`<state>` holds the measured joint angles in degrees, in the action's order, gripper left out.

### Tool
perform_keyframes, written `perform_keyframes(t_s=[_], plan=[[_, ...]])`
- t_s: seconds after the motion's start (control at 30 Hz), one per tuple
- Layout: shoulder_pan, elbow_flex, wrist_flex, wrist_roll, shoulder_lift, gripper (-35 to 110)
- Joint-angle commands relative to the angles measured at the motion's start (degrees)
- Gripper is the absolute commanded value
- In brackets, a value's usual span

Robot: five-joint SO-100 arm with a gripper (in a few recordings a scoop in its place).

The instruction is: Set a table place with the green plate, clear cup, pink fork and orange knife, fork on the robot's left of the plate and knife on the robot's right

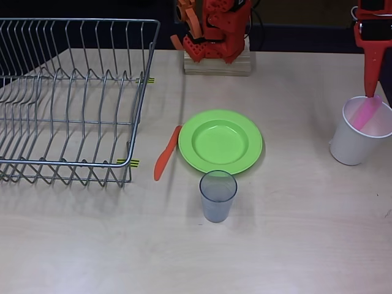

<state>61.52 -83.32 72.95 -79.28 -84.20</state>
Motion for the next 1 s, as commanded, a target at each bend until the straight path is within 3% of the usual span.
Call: perform_keyframes(t_s=[0.0, 0.97], plan=[[2.3, 4.4, -1.8, -4.5, 2.6, 28], [1.0, -3.2, -11.3, -3.8, 6.9, 12]])
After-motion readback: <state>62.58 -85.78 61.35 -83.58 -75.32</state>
